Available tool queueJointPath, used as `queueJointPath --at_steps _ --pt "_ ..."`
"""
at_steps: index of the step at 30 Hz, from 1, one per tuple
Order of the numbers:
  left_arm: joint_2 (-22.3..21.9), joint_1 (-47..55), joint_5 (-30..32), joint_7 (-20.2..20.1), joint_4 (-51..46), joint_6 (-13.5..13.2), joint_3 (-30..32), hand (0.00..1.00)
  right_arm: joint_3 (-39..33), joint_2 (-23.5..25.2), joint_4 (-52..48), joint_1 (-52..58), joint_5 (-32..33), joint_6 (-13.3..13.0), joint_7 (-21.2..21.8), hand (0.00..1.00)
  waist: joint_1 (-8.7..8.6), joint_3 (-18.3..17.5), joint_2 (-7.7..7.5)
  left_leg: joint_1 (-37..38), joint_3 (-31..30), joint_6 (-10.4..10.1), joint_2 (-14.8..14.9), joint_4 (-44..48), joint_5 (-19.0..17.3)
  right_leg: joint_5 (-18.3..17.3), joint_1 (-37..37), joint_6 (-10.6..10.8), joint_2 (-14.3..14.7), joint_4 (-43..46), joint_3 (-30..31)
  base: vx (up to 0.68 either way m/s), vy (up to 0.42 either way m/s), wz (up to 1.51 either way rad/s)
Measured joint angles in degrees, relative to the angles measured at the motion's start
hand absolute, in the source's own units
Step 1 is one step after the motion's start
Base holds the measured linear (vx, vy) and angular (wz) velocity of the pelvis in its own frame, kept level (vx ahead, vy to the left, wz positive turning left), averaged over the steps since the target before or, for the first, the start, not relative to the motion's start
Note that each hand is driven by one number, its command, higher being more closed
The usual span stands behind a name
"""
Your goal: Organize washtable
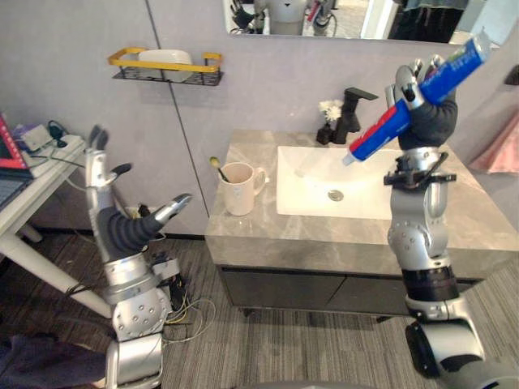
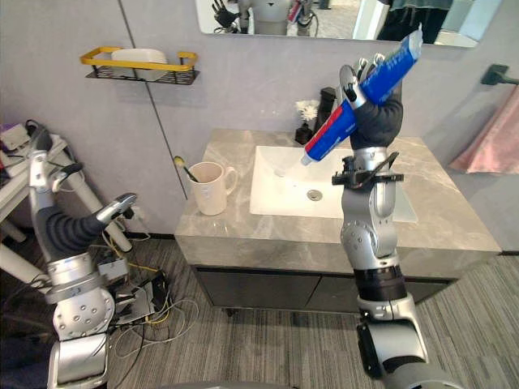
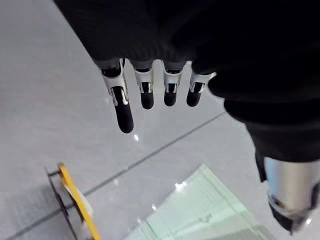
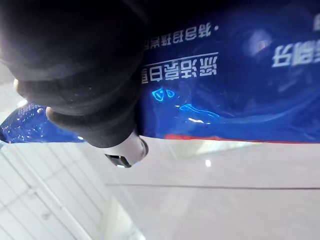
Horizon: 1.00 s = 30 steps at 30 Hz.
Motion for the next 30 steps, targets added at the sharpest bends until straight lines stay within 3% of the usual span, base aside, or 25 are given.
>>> queueJointPath --at_steps 4,7,13,20,25,30 --pt "-2.3 5.7 0.0 0.2 -0.5 0.2 2.2 0.0 0.2 -3.9 4.5 -6.1 2.2 0.2 0.1 1.0 2.72 1.4 -2.32 -0.8 -2.8 0.1 -0.7 -0.7 0.4 -0.5 0.3 0.7 -0.6 0.0 -2.4 0.02 0.019 0.35" --pt "-4.0 9.7 0.1 0.3 0.9 0.4 4.2 0.0 0.7 -6.5 7.8 -9.7 3.3 0.4 0.1 1.0 3.71 2.1 -3.73 -1.8 -4.9 0.3 -0.9 -0.9 0.6 -0.8 0.3 1.1 -1.0 0.0 -3.6 0.04 0.019 0.36" --pt "-4.7 12.1 0.2 0.1 16.3 2.1 7.2 0.0 3.3 -9.9 12.0 -11.4 6.3 1.8 0.5 1.0 5.73 3.4 -6.44 -3.5 -7.5 0.7 -1.5 0.2 1.0 -1.0 0.2 1.3 -1.8 0.0 -4.8 0.06 0.028 0.28" --pt "-4.8 12.2 0.1 -0.4 32.1 4.8 7.7 0.0 6.7 -9.9 11.6 -11.4 11.4 3.2 0.6 1.0 5.79 5.1 -9.18 -5.3 -8.1 0.7 -1.6 2.1 0.0 -1.4 -1.3 1.4 -2.5 1.6 -4.6 -0.01 0.018 0.02" --pt "-4.7 11.9 -1.2 -4.0 43.3 5.7 7.2 0.0 6.9 -9.8 3.1 -5.4 13.6 3.2 1.3 1.0 5.5 6.0 -10.82 -6.5 -6.8 0.9 -1.8 3.4 -0.5 -1.4 -3.0 1.4 -2.8 2.7 -3.8 -0.05 0.014 -0.11" --pt "-4.2 11.5 -2.4 -5.3 49.9 6.0 5.9 0.0 7.0 -9.8 -3.5 -1.4 13.6 2.8 3.0 1.0 3.93 6.7 -12.16 -7.6 -6.4 0.8 -1.9 4.2 -0.9 -1.6 -4.0 1.1 -2.8 2.9 -3.0 -0.06 -0.003 -0.08"
